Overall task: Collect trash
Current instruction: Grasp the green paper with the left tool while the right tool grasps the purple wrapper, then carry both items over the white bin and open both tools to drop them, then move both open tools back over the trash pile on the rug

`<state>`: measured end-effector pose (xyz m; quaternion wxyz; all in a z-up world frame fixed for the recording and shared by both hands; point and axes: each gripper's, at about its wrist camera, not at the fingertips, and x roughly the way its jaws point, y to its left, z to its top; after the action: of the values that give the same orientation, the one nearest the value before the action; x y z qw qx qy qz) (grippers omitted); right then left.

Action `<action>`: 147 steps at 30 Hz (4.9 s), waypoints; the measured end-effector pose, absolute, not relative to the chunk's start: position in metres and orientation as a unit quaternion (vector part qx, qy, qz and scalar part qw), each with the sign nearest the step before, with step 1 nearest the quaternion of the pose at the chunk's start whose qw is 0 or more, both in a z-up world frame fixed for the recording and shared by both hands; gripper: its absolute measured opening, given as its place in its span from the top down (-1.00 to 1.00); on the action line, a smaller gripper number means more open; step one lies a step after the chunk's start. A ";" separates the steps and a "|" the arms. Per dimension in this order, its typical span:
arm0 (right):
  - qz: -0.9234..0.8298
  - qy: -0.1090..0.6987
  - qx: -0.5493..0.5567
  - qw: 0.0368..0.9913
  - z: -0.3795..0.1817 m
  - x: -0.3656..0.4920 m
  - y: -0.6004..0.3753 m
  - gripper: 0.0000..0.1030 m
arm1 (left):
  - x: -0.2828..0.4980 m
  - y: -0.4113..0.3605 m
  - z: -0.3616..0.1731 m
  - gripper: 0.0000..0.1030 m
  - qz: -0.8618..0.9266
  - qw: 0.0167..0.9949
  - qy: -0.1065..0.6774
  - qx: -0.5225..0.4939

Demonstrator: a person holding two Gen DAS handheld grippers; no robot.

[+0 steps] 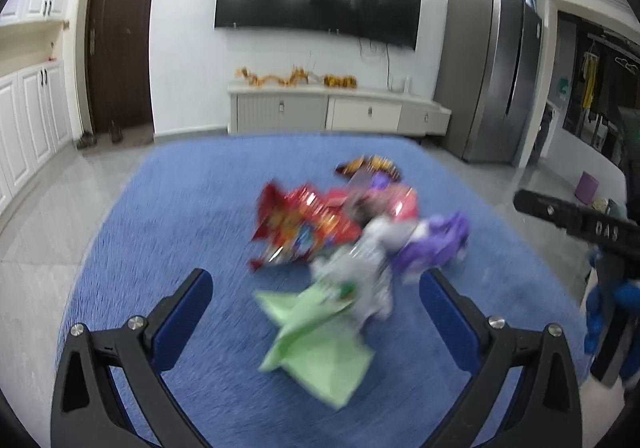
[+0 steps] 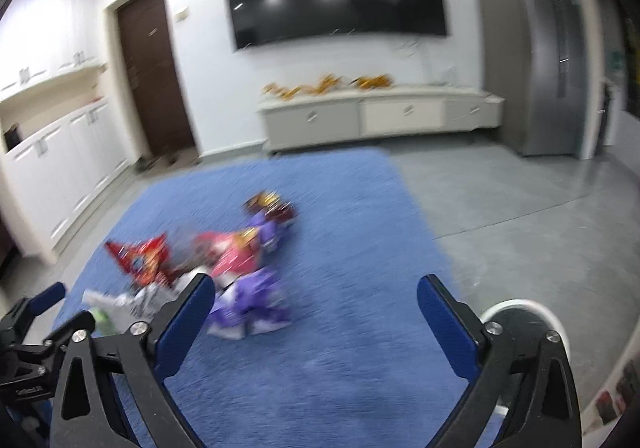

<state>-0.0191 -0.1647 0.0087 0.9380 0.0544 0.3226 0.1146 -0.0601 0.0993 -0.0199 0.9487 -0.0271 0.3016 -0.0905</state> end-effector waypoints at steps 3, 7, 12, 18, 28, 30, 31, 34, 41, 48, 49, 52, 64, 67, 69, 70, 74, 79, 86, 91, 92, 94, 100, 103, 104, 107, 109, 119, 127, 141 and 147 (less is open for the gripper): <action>0.141 0.346 0.042 0.927 -0.006 -0.006 -0.147 -0.84 | -0.057 0.111 -0.030 -1.00 -0.116 0.941 0.317 -0.029; 0.160 0.374 0.035 0.913 -0.018 0.004 -0.136 -0.84 | -0.048 0.109 -0.036 -1.00 -0.141 0.933 0.329 -0.025; 0.169 0.392 0.018 0.904 -0.035 0.016 -0.124 -0.77 | -0.032 0.096 -0.046 -0.98 -0.159 0.921 0.356 -0.004; 0.179 0.405 0.023 0.896 -0.052 0.023 -0.128 -0.10 | -0.029 0.092 -0.056 -0.53 -0.171 0.908 0.383 0.005; 0.197 0.393 0.033 0.898 -0.040 -0.007 -0.145 0.16 | -0.045 0.103 -0.060 0.19 -0.172 0.902 0.395 -0.018; 0.200 0.387 0.033 0.900 -0.036 -0.012 -0.147 0.16 | -0.053 0.105 -0.058 0.24 -0.173 0.902 0.395 -0.023; 0.200 0.384 0.033 0.901 -0.034 -0.016 -0.149 0.16 | -0.057 0.107 -0.057 0.26 -0.174 0.902 0.393 -0.025; 0.202 0.375 0.044 0.904 -0.027 -0.019 -0.156 0.17 | -0.069 0.108 -0.048 0.30 -0.176 0.905 0.386 -0.028; 0.185 0.349 0.067 0.916 -0.009 -0.033 -0.186 0.17 | -0.082 0.092 -0.022 0.37 -0.178 0.915 0.363 -0.013; 0.144 0.326 0.094 0.929 -0.002 -0.045 -0.240 0.16 | -0.093 0.090 0.007 0.41 -0.152 0.927 0.343 0.004; 0.137 0.324 0.100 0.931 -0.003 -0.046 -0.249 0.17 | -0.092 0.088 0.012 0.41 -0.150 0.929 0.339 0.005; 0.112 0.317 0.113 0.935 -0.003 -0.051 -0.278 0.17 | -0.088 0.078 0.031 0.41 -0.155 0.934 0.322 0.005; -0.026 0.322 0.147 0.935 -0.021 -0.066 -0.401 0.16 | -0.029 -0.109 0.054 0.41 -0.322 0.896 0.300 0.058; -0.058 0.340 0.161 0.925 -0.040 -0.060 -0.432 0.16 | -0.004 -0.169 0.042 0.41 -0.368 0.871 0.321 0.051; -0.076 0.355 0.172 0.916 -0.055 -0.055 -0.450 0.16 | 0.012 -0.210 0.030 0.41 -0.391 0.855 0.337 0.052; -0.083 0.360 0.177 0.912 -0.062 -0.053 -0.458 0.16 | 0.018 -0.225 0.026 0.41 -0.397 0.850 0.343 0.056; -0.106 0.381 0.195 0.897 -0.088 -0.040 -0.485 0.15 | 0.047 -0.288 0.001 0.40 -0.413 0.827 0.378 0.058; -0.131 0.400 0.203 0.884 -0.111 -0.023 -0.503 -0.01 | 0.076 -0.333 -0.029 0.10 -0.433 0.794 0.426 0.025; -0.177 0.413 0.216 0.867 -0.126 -0.024 -0.514 -0.13 | 0.099 -0.366 -0.050 -0.28 -0.439 0.773 0.457 -0.006; -0.187 0.406 0.208 0.870 -0.114 -0.030 -0.510 -0.16 | 0.089 -0.350 -0.038 -0.28 -0.435 0.786 0.439 -0.007; -0.186 0.403 0.210 0.871 -0.111 -0.032 -0.508 -0.16 | 0.085 -0.346 -0.033 -0.28 -0.433 0.791 0.432 -0.006; -0.187 0.399 0.208 0.873 -0.104 -0.034 -0.506 -0.25 | 0.076 -0.334 -0.021 -0.28 -0.428 0.802 0.418 -0.006; -0.178 0.407 0.191 0.875 -0.087 -0.028 -0.503 -0.37 | 0.055 -0.298 0.017 -0.28 -0.416 0.825 0.383 -0.023; -0.176 0.407 0.185 0.877 -0.075 -0.026 -0.498 -0.38 | 0.044 -0.274 0.038 -0.28 -0.409 0.836 0.364 -0.034; -0.175 0.404 0.184 0.879 -0.069 -0.027 -0.495 -0.38 | 0.041 -0.270 0.043 -0.28 -0.407 0.840 0.358 -0.035; -0.170 0.390 0.184 0.886 -0.050 -0.031 -0.484 -0.38 | 0.030 -0.249 0.058 -0.28 -0.392 0.855 0.337 -0.040; -0.162 0.382 0.178 0.892 -0.037 -0.034 -0.473 -0.38 | 0.023 -0.236 0.066 -0.28 -0.385 0.861 0.330 -0.041; -0.108 0.301 0.127 0.939 0.050 -0.054 -0.390 -0.38 | -0.020 -0.157 0.098 -0.28 -0.339 0.898 0.279 -0.039; -0.054 0.222 0.091 0.969 0.117 -0.078 -0.314 -0.80 | -0.043 -0.066 0.119 -0.31 -0.284 0.927 0.234 -0.065; 0.056 0.182 0.057 0.980 0.140 -0.065 -0.212 -1.00 | -0.043 0.119 0.078 -0.49 -0.150 0.955 0.243 -0.077; 0.100 0.278 0.049 0.954 0.089 -0.016 -0.177 -1.00 | -0.020 0.156 0.036 -0.49 -0.146 0.941 0.292 -0.084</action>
<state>-0.0160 -0.1770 0.0886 0.9543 0.0490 0.2776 0.0997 -0.0200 0.1562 0.0358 0.9414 -0.0837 0.2919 -0.1464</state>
